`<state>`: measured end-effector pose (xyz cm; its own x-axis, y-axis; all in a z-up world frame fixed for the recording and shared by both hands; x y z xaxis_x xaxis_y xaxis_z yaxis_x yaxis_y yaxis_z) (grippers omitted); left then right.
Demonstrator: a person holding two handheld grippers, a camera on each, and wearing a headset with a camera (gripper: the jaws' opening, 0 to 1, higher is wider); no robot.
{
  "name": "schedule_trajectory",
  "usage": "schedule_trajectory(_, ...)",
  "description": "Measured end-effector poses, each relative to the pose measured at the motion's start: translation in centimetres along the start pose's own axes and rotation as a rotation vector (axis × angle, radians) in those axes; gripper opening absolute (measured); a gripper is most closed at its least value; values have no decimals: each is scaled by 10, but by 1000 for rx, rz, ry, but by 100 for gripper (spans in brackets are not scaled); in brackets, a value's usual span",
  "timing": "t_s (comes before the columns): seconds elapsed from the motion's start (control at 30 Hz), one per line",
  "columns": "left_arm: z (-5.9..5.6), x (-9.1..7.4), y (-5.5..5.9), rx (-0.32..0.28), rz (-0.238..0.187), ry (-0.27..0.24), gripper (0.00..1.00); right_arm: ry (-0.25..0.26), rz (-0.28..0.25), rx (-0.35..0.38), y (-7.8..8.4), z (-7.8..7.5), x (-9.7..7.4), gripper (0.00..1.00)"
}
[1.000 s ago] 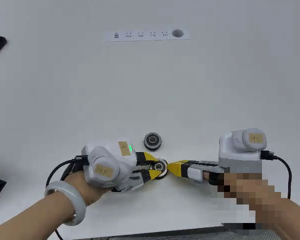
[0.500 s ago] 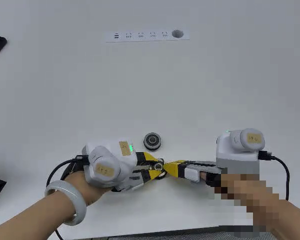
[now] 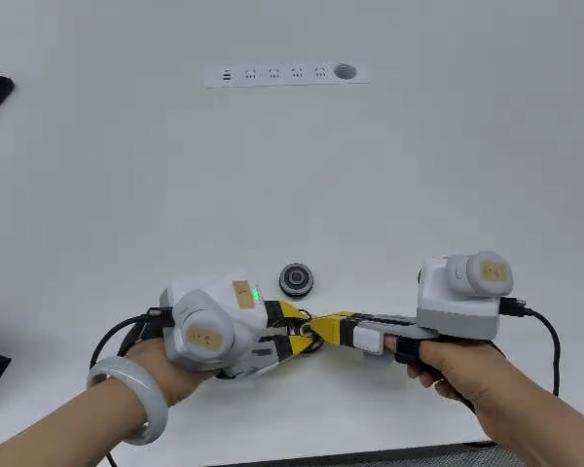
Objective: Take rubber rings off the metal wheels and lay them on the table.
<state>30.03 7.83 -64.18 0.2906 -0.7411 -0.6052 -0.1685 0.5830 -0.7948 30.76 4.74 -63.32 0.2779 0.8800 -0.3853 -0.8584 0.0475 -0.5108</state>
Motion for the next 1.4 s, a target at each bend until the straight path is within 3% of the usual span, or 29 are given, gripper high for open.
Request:
schedule_trajectory(0.2,-1,-1,-1,-3,-12,-9,13,20,-1,7,1,-5,-1,2)
schedule_trajectory(0.3,-1,-6,-4,-15,-39,-13,15,25,-2,9,2,-6,-2,2)
schedule_trajectory(0.43,1,-10,-4,-17,-59,-29,21,26,0,13,2,-7,-2,2)
schedule_trajectory(0.93,4,-17,7,-42,-49,-58,39,2,-8,25,1,1,-2,2)
schedule_trajectory(1.17,7,-20,12,-64,-42,-83,49,-27,-43,38,-3,11,-6,2)
schedule_trajectory(1.4,9,-22,17,-79,-36,-90,52,-10,-112,71,-14,3,-21,2)
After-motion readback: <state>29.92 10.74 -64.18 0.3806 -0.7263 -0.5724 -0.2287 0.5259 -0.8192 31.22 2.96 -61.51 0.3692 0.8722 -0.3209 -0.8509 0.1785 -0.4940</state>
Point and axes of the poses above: the centre of the closed fingertips' face, and the gripper's own axes: x roughly forward along the fingers, z roughly to its left, y roughly out of its underside, the point moved 2 cm from there along -x, roughly backward along the fingers, and after that the axes turned 5 degrees about -y, right-handed, at the moved point
